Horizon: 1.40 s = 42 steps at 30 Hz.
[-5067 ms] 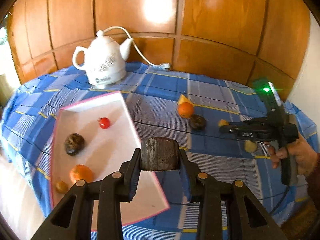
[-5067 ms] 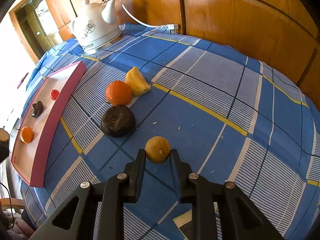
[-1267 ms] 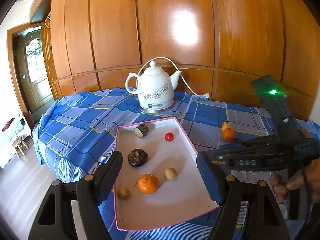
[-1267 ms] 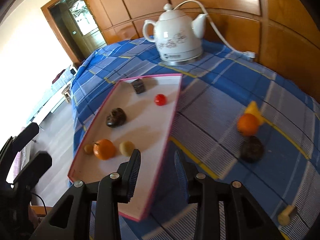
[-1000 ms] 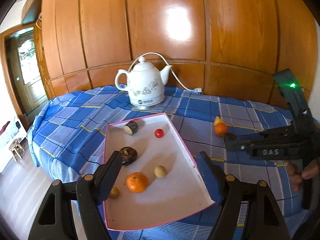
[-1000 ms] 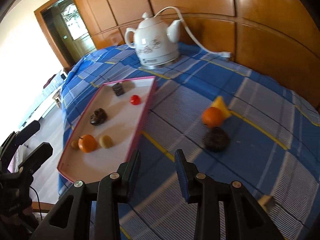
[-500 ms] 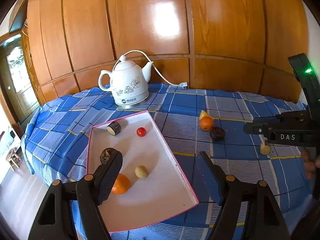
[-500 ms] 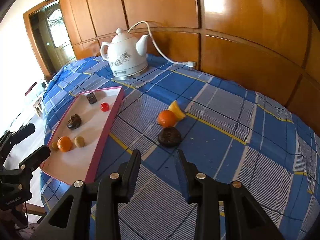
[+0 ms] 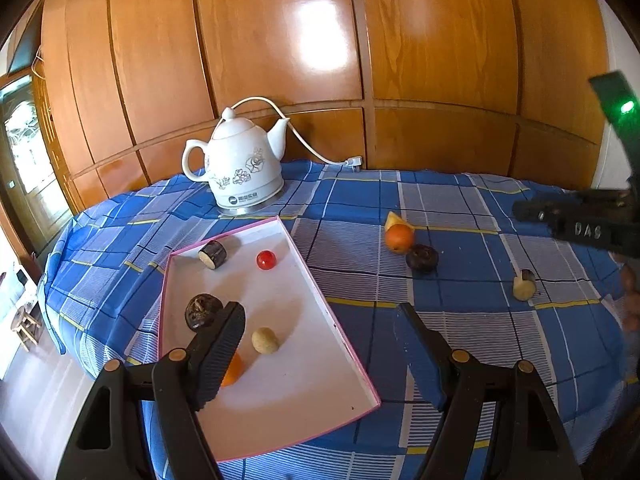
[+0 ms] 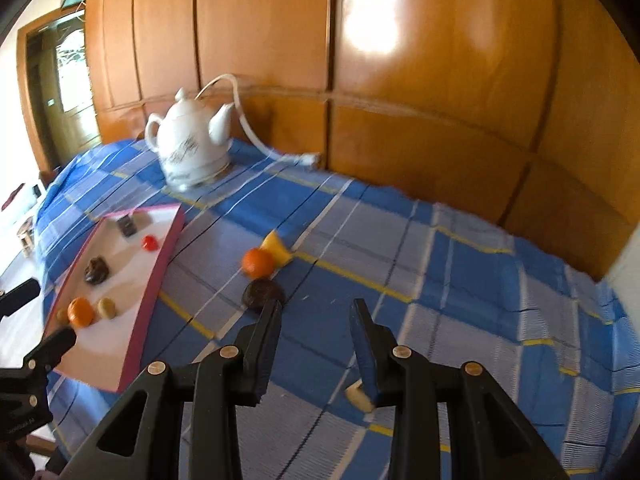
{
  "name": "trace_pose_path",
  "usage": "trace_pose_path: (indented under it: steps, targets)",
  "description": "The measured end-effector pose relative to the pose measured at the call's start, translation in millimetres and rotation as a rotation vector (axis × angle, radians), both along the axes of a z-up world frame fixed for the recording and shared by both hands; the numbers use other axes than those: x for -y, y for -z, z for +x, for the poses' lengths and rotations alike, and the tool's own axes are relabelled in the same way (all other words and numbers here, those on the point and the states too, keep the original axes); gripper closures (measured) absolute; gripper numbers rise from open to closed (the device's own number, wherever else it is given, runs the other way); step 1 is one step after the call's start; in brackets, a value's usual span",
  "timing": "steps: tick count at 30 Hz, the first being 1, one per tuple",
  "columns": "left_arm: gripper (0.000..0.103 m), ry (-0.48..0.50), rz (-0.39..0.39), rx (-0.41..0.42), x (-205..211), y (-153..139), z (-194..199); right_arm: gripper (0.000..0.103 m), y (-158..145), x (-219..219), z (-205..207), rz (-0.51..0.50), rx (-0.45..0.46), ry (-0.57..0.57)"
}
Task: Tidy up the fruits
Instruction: 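Withdraw the right tool from the tray while the left tool moves toward the orange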
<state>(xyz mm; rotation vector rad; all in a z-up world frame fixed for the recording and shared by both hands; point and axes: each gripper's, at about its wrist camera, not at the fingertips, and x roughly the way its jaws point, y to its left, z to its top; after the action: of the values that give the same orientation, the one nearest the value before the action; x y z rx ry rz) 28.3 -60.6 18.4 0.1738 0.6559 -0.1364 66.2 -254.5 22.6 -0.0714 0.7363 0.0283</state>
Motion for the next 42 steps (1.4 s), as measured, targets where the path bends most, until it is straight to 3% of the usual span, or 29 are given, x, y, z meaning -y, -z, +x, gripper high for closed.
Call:
trace_pose_path:
  steps: [9, 23, 36, 39, 42]
  targets:
    - [0.026, 0.021, 0.010, -0.006, 12, 0, 1, 0.067, -13, 2, -10, -0.119, 0.089, 0.041]
    - [0.026, 0.042, 0.006, -0.019, 25, 0, 12, 0.066, -20, 3, -13, -0.211, 0.152, 0.034]
    - [0.026, 0.051, 0.003, -0.060, 37, 9, 33, 0.066, 5, 32, 17, -0.264, 0.079, 0.034]
    - [0.026, 0.049, -0.022, -0.092, 38, 12, 43, 0.066, 19, 52, 28, -0.227, 0.026, 0.071]
    - [0.026, 0.046, -0.039, -0.111, 40, 13, 55, 0.066, 39, 77, 39, -0.114, -0.095, 0.128]
